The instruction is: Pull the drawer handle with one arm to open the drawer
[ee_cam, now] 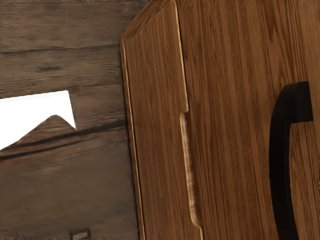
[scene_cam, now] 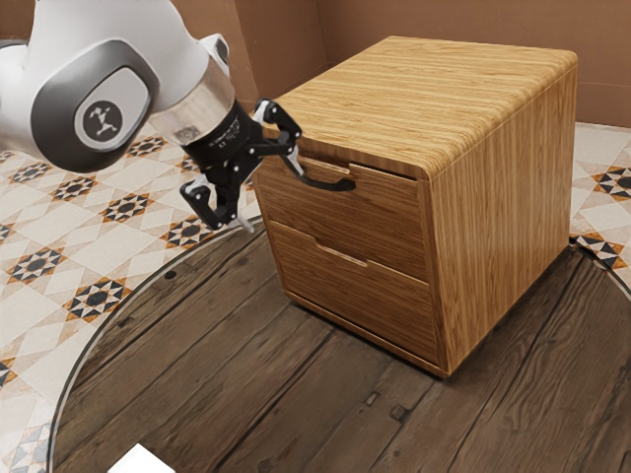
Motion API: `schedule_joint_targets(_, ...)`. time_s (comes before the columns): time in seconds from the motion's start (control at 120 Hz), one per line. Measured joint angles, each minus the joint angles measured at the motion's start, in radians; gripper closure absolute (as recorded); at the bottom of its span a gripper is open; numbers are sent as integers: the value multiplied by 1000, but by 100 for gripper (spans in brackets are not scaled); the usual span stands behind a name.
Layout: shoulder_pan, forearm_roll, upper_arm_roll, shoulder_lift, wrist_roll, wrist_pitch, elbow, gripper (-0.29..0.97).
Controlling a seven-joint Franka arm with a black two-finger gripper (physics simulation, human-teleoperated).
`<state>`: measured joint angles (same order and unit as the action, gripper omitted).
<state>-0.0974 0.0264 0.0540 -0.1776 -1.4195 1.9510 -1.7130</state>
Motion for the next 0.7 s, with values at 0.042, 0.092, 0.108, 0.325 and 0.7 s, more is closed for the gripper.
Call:
schedule_joint_targets(0.042, 2, 0, 1, -3, -16, 11, -6, 0)
schedule_joint_targets(0.092, 4, 0, 1, -5, -35, 21, -9, 0)
schedule_joint_targets(0.108, 5, 0, 1, -5, -40, 24, -9, 0)
schedule_joint_targets(0.325, 5, 0, 1, -3, -104, 66, -34, 0)
schedule_joint_targets(0.7, 7, 0, 1, -6, -174, 120, -60, 0)
